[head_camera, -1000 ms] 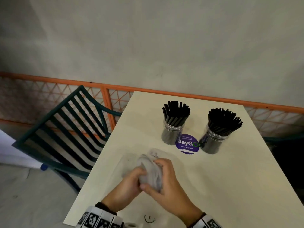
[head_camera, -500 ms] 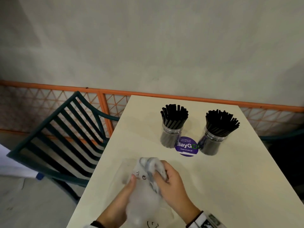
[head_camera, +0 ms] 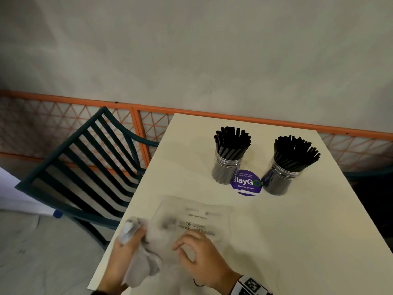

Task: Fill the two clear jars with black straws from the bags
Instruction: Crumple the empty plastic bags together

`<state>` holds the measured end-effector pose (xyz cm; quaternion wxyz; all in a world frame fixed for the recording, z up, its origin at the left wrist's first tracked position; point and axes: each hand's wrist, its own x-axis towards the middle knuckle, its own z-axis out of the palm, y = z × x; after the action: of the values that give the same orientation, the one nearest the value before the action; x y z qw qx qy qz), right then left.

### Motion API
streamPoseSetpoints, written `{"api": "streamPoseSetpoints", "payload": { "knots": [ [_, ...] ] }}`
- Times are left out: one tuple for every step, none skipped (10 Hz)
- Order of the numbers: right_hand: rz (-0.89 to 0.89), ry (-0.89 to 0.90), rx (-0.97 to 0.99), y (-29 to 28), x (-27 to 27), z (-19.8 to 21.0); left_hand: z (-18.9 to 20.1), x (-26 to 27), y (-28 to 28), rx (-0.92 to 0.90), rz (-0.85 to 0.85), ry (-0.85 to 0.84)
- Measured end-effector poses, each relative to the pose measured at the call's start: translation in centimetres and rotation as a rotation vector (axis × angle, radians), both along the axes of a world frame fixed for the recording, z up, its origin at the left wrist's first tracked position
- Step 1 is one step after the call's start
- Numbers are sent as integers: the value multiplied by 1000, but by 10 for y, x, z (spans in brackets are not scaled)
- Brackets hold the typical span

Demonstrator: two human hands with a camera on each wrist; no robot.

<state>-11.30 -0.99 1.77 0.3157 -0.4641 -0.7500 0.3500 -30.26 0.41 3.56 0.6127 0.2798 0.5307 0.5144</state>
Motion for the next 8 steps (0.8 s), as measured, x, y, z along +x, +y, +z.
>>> {"api": "streamPoseSetpoints", "payload": {
  "knots": [
    [239,-594,-100,-5,17,-34,9,-20,-3,-88,150,177],
    [245,-727,-82,-4,23,-39,-49,-54,-3,-193,131,300],
    [7,-453,-235,2,33,-23,-126,-89,8,-268,-2,530],
    [-140,-161,-400,4,45,2,-50,-50,0,-208,-224,511],
    [-178,81,-488,-1,51,26,-8,-1,-5,-65,-444,454],
    [-174,253,-606,-13,52,34,23,42,-6,37,-688,231],
    [-209,377,-696,-25,56,40,26,84,-5,5,-715,153],
    [-238,415,-722,-39,74,49,22,110,-13,4,-660,231]
  ]
}}
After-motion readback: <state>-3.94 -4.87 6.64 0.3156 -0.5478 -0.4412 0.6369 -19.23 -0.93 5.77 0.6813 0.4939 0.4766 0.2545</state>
